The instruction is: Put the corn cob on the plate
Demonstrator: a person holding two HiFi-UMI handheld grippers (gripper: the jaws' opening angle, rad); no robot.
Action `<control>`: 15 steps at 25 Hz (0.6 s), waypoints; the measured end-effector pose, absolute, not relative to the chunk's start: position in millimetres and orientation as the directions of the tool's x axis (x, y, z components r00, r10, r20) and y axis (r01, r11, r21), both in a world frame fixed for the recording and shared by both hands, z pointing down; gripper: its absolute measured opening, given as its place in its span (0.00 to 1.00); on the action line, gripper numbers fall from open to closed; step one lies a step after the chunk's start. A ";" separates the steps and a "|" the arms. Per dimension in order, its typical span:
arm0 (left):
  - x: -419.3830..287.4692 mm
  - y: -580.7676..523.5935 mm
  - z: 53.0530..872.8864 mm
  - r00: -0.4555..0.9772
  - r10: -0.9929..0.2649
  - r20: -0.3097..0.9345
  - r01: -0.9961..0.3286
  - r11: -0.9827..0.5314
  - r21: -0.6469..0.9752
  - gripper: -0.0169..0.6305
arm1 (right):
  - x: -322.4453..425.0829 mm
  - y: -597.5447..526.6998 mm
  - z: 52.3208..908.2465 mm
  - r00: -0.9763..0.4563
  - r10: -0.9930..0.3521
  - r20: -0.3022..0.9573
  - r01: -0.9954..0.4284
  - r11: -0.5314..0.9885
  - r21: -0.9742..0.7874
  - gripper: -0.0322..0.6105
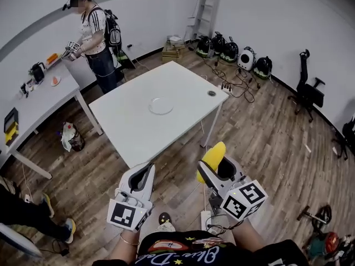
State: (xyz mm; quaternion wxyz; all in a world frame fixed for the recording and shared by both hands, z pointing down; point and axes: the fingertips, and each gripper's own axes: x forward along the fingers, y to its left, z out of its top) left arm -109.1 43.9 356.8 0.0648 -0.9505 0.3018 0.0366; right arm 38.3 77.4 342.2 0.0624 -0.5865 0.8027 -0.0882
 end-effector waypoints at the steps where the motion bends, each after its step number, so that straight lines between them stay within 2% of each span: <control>1: -110.9 26.7 356.1 0.815 -0.569 -0.111 -0.579 -0.809 -0.102 0.01 | 37.3 60.7 342.2 -0.303 -0.953 0.003 -0.931 0.296 -0.213 0.45; 9: -96.6 -69.5 359.9 0.800 -0.580 -0.154 -0.594 -0.802 -0.068 0.01 | 52.0 -42.1 375.2 -0.333 -0.938 0.095 -0.924 0.305 -0.230 0.45; 15: -57.8 -167.5 384.7 0.754 -0.649 -0.099 -0.656 -0.753 -0.058 0.01 | 91.9 -149.1 380.1 -0.418 -0.900 0.123 -0.897 0.388 -0.214 0.45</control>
